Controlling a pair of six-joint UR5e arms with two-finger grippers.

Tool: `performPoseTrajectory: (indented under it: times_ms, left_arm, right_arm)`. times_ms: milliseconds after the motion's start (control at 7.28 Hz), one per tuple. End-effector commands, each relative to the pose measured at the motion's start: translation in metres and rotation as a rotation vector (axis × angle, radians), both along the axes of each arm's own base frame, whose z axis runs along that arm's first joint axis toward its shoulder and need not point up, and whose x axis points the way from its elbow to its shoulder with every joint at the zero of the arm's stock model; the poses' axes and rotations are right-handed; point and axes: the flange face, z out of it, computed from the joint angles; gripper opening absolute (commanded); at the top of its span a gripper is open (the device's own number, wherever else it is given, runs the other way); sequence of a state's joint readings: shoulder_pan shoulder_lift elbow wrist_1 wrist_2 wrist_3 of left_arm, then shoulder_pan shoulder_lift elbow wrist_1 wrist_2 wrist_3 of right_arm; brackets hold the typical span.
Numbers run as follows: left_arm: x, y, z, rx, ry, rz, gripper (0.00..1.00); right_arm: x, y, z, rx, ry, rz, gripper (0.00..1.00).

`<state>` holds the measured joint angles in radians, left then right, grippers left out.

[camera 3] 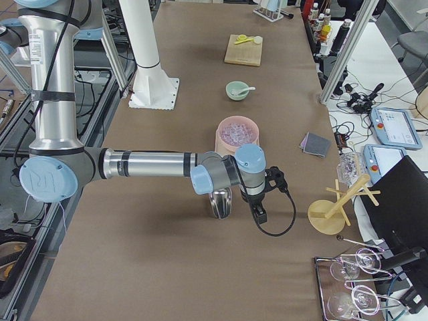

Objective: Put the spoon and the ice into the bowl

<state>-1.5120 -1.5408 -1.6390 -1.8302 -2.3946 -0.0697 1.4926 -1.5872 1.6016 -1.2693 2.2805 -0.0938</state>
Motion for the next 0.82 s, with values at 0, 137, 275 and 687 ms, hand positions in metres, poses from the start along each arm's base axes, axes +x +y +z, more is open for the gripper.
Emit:
performPoseTrajectory:
  times_ms: [0,137,275,687]
  left_arm:
    - [-0.0002,0.001,-0.0002,-0.003,0.002,-0.003,0.98]
    - [-0.0003,0.0016,-0.001,-0.001,0.002,-0.003,0.98]
    - [0.0001,0.0023,-0.0038,0.003,0.008,-0.001,0.98]
    - [-0.0003,0.0023,-0.0001,-0.003,0.002,-0.002,0.98]
  right_arm:
    - [0.0,0.0001,0.0,0.001,-0.001,0.0,1.0]
    - [0.0,0.0001,0.0,0.001,-0.001,0.0,1.0]
    - [-0.0001,-0.0012,-0.0008,0.002,-0.001,0.001,1.0]
    - [-0.0033,-0.0087,0.0031,-0.007,-0.003,-0.004,1.0]
